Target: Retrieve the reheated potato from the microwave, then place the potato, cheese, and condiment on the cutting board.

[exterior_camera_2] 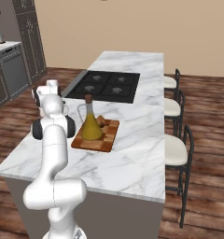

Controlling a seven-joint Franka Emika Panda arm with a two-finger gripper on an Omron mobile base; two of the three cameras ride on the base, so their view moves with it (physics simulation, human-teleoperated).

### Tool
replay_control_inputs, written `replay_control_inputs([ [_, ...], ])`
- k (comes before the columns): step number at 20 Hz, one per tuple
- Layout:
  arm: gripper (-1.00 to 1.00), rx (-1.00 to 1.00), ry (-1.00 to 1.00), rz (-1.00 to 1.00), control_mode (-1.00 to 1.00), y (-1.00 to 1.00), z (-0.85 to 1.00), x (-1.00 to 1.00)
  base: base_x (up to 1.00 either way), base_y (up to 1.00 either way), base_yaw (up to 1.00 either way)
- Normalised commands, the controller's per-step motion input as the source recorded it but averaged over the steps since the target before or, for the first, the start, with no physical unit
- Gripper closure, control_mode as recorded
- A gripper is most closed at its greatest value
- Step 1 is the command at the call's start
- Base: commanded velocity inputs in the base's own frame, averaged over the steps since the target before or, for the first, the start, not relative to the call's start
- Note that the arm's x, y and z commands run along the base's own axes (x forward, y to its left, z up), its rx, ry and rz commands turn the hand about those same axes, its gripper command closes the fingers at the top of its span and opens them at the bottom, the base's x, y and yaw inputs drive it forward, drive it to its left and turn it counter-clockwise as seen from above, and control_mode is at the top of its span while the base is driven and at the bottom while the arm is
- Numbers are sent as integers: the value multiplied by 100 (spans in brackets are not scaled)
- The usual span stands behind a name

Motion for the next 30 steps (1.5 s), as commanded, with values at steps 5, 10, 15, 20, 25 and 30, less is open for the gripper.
replay_control_inputs([
  [5, 100, 0, 8, -9, -100, -11, 19, -43, 0, 0, 0],
  [10, 100, 0, 1, -5, -100, -17, 13, -59, 0, 0, 0],
  [15, 100, 0, -4, -1, -100, -22, 5, -72, 0, 0, 0],
  [20, 100, 2, -16, 0, -100, -28, 0, -77, 0, 0, 0],
  [25, 100, 7, -22, -5, -100, -37, 8, -66, 0, 0, 0],
  [30, 100, 7, -11, -13, -100, -35, 26, -54, 0, 0, 0],
])
